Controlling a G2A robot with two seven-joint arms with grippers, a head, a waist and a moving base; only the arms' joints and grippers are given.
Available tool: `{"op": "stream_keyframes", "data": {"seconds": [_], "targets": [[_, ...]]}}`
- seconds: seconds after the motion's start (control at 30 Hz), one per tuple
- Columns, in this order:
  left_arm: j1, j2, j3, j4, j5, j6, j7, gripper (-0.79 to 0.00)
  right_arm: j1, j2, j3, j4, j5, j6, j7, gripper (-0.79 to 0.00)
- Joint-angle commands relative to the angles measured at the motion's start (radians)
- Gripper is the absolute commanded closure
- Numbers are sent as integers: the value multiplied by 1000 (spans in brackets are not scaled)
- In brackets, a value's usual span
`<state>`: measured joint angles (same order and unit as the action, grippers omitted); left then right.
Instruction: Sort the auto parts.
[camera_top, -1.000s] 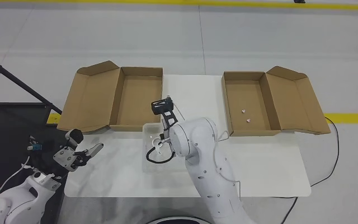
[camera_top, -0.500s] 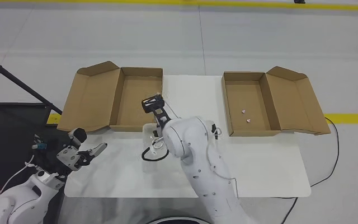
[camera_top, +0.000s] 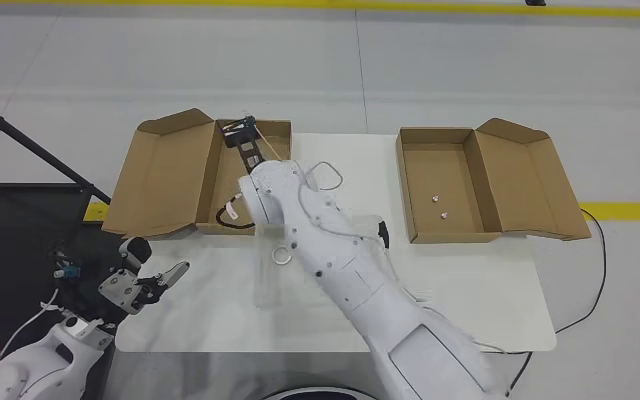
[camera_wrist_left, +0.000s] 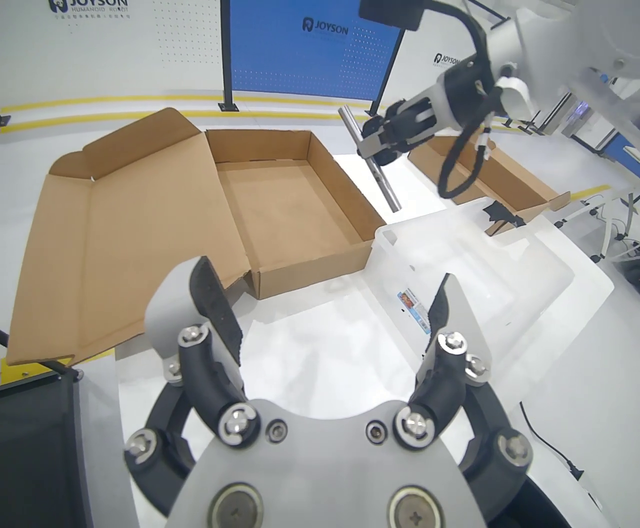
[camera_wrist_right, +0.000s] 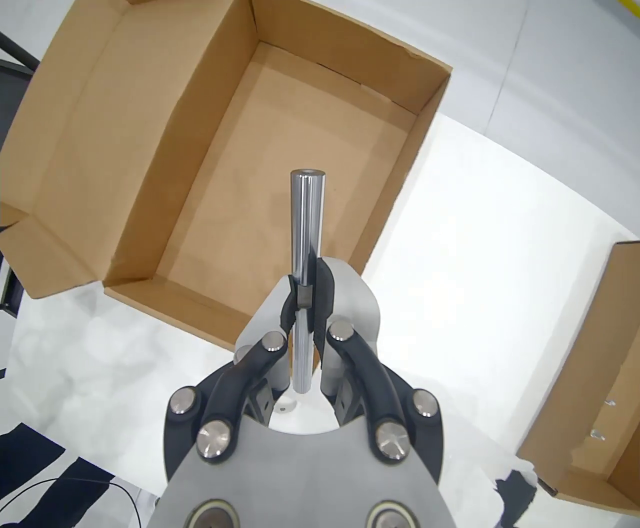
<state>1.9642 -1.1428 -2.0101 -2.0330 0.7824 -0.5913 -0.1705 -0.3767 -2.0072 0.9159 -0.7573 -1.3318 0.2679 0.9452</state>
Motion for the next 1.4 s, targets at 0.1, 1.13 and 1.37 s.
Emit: {"op": "stream_keyframes", "data": {"seconds": [0.1, 1.13, 1.37], "targets": [[36, -4, -6, -13, 9, 11, 25, -785, 103, -27, -48, 221, 187, -42, -171, 0], [7, -7, 56, -11, 35, 35, -14, -785, 78, -35, -207, 388, 462, -41, -412, -342], [9, -7, 52, -10, 33, 36, -8, -785, 100, -32, -221, 357, 463, -17, -434, -372]]}}
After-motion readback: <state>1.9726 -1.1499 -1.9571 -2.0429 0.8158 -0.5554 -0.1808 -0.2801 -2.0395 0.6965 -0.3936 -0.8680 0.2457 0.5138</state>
